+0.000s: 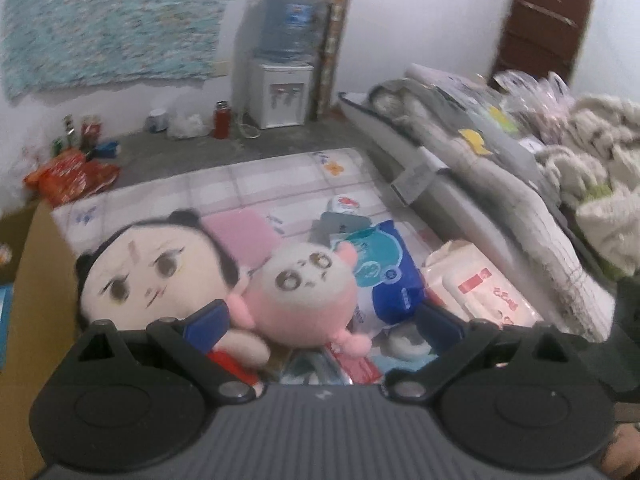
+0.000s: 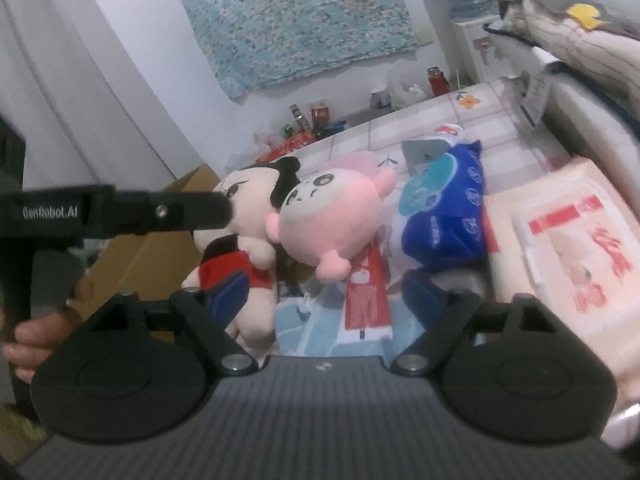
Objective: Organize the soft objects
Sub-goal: 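Grasp the pink-and-white plush with the left gripper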
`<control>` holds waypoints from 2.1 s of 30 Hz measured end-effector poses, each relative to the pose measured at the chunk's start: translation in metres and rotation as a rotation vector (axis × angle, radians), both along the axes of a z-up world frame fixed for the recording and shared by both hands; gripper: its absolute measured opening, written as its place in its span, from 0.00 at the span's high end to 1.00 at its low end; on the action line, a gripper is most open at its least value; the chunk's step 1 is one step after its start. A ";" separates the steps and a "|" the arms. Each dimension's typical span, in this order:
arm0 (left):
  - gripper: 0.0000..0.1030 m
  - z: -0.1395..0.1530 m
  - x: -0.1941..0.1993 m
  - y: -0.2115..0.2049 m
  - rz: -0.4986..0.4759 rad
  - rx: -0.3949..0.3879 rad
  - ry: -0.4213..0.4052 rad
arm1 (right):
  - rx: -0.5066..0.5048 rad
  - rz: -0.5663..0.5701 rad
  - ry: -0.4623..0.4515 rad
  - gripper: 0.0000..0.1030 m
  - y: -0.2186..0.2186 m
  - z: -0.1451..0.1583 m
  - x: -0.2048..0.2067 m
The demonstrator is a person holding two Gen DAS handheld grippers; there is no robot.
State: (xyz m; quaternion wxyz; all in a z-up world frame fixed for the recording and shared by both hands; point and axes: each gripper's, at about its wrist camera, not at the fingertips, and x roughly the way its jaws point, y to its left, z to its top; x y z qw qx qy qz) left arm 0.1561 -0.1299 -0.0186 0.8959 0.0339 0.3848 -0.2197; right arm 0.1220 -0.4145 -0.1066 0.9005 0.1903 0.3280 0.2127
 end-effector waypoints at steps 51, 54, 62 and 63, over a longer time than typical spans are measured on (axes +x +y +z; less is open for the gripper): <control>0.24 0.018 0.002 -0.035 0.028 0.169 -0.097 | 0.037 0.039 -0.036 0.40 -0.008 -0.050 0.033; 0.24 0.025 -0.010 -0.032 0.031 0.153 -0.103 | 0.042 0.040 -0.043 0.40 -0.008 -0.049 0.032; 0.24 0.037 -0.037 -0.016 0.068 0.132 -0.128 | 0.041 0.041 -0.042 0.40 -0.009 -0.049 0.028; 0.24 0.037 -0.040 -0.013 0.075 0.133 -0.134 | 0.040 0.039 -0.044 0.40 -0.009 -0.049 0.027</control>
